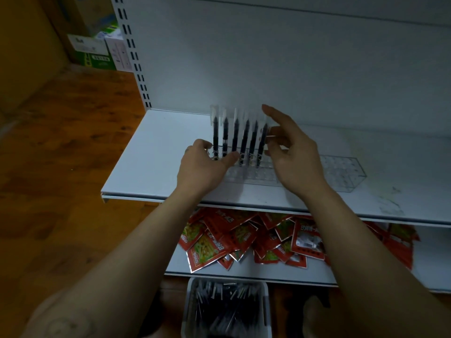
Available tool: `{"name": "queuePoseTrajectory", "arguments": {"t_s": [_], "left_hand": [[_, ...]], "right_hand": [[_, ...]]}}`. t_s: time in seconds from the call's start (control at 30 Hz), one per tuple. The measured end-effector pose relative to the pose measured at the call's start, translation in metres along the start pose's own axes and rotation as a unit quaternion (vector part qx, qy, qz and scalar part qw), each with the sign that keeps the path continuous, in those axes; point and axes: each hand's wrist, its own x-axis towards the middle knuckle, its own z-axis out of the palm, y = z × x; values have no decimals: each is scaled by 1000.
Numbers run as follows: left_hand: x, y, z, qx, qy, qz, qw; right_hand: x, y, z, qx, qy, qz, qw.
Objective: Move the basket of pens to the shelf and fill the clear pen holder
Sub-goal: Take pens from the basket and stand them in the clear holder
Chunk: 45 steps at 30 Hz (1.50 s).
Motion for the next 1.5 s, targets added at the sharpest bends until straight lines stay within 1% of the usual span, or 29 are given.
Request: {"name": "queuePoseTrajectory", "arguments": {"t_s": [0.07,0.2,0.3,0.43,0.5,0.6,0.67,0.73,0.8,0.9,0.97,1.0,1.1,1.2,1.3,1.4,1.47,1.5], "left_hand": [[-1,0,1,1,4,2,1000],[-6,2,-5,13,22,13,1000],[-18,-2,-16,17,44,21,999],[-57,-6,-25,23,97,32,994],[-81,-7,-22,19,82,27,996],[-113,-16,-2,36,13,25,999],[-126,-30,14,87,-26,23,996],[-137,-56,29,121,-66,-19,990],[-149,-90,42,110,-100,-93,985],[-177,-150,58,116,-140,-210,961],[-199,-181,63,124,-175,-263,941],[-207,-191,65,119,-187,-276,935],[-199,-202,74,120,-223,-273,928],[-166,-201,85,91,-201,-282,934],[-146,-208,94,81,-209,-285,932],[-148,-232,107,55,-221,-341,912],[-157,-254,115,45,-226,-381,895],[-162,-265,118,33,-225,-398,889]], "right_hand": [[-5,-4,1,-13,-9,-11,1000],[-14,-6,3,-23,-3,-3,1000],[-24,-15,0,-12,42,-5,999],[-56,-20,3,-14,109,15,994],[-72,-20,8,-40,104,19,994],[-101,-16,20,-64,26,30,997],[-123,-6,30,-98,-29,34,994],[-144,8,37,-127,-87,72,986],[-163,25,42,-138,-142,135,971],[-188,59,51,-126,-221,240,937],[-208,84,58,-122,-281,295,905],[-219,96,62,-118,-309,318,888],[-247,125,74,-123,-373,377,839],[-264,153,90,-166,-420,382,806],[-272,177,107,-188,-423,408,787],[-281,195,122,-172,-432,427,775],[-287,205,134,-181,-467,389,773],[-288,208,142,-201,-497,358,765]]}}
